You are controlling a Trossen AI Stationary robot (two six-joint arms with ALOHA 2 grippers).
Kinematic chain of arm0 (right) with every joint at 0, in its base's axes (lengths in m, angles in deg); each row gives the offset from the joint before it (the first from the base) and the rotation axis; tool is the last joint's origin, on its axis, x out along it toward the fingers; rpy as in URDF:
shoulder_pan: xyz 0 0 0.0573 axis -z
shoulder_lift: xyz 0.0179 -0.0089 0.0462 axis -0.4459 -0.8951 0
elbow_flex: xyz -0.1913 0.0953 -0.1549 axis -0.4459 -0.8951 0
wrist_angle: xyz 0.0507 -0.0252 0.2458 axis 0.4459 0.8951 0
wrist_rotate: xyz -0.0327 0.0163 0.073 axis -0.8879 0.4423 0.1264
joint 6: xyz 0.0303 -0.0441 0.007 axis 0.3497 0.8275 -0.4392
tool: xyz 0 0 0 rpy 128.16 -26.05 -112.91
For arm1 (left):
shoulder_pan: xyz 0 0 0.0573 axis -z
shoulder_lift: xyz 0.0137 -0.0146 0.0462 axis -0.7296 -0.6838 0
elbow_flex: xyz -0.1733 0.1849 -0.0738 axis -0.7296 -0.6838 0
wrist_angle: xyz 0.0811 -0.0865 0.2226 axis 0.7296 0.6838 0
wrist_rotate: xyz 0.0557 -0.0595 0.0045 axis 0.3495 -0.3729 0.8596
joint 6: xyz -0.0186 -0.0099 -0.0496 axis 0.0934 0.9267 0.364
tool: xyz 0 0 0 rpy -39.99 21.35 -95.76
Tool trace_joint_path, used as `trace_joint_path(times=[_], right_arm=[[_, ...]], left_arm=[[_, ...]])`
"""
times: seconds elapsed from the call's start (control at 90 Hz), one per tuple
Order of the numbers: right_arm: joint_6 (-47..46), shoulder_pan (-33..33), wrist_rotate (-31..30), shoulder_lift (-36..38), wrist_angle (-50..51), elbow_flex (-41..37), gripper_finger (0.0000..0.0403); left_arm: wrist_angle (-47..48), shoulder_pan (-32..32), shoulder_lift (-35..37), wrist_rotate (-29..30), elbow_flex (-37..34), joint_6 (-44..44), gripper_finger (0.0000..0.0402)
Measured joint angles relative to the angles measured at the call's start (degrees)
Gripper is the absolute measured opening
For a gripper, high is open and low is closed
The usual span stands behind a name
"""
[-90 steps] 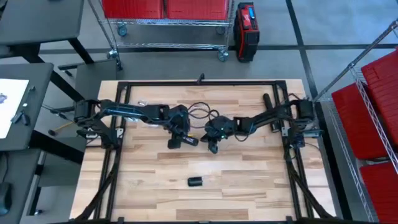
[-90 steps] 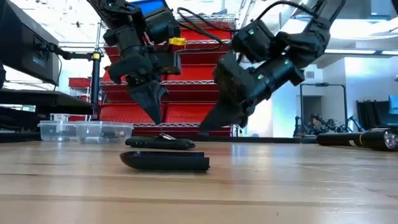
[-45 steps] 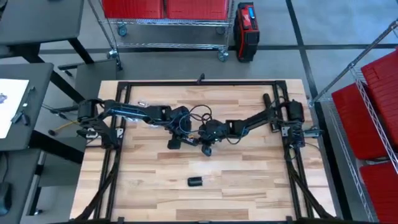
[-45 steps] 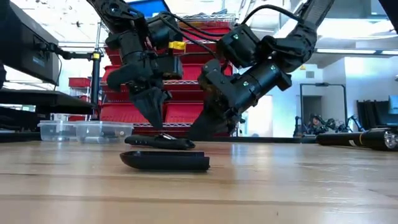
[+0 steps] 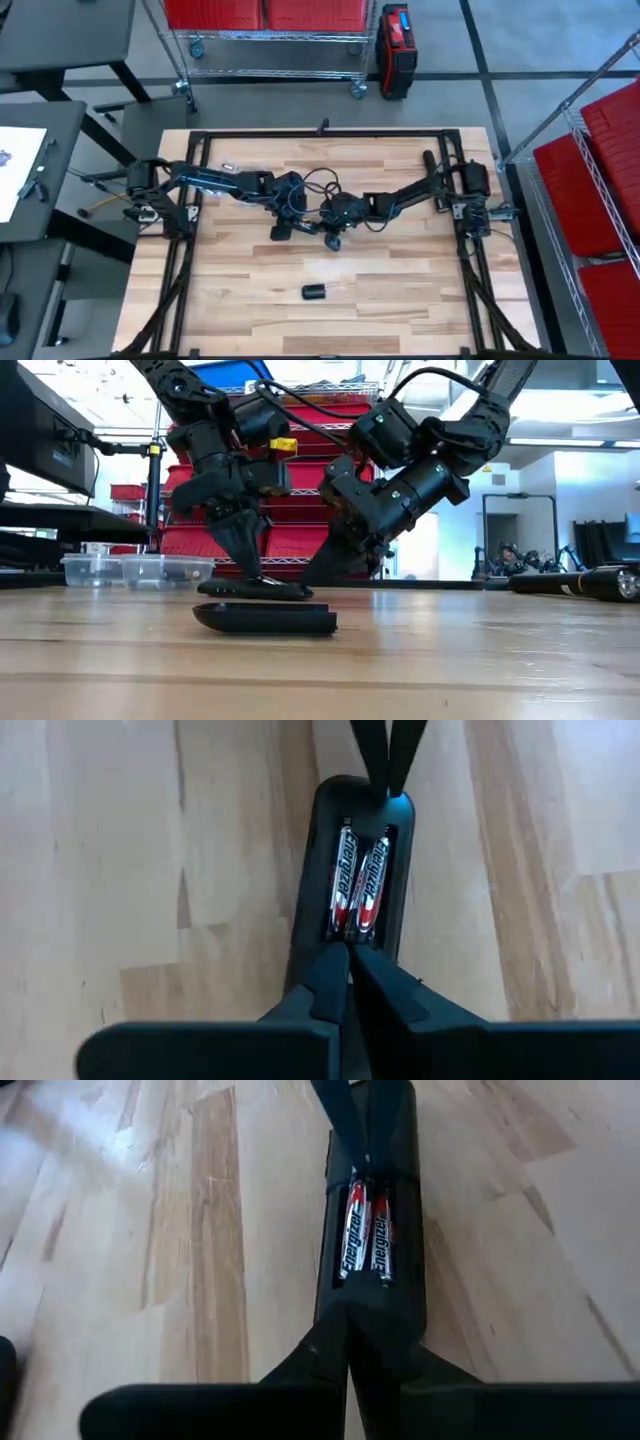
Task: Insert battery
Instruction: Insert the silver battery into the remote's battery compartment
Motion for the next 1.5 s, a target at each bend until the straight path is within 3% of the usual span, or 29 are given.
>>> trace_joint_path(times=[0.411,1.089,1.278,1.5], right_arm=[[-2.42,0.13,0.00,-0.02,0.20,-0.02,0.0000],[-3.50,0.11,-0.11,-0.02,0.30,-0.02,0.0000],[-3.52,0.11,-0.11,-0.02,0.33,-0.02,0.0000],[-3.48,0.11,-0.13,-0.04,1.29,0.42,0.0000]], left_arm=[[-2.72,2.30,-1.90,-3.15,0.00,0.62,0.0000],[-0.50,5.05,-5.77,5.49,1.11,7.17,0.0000],[-6.24,4.99,-7.71,5.46,2.23,11.93,0.0000],[-3.63,4.96,-10.05,4.67,2.49,11.87,0.0000]])
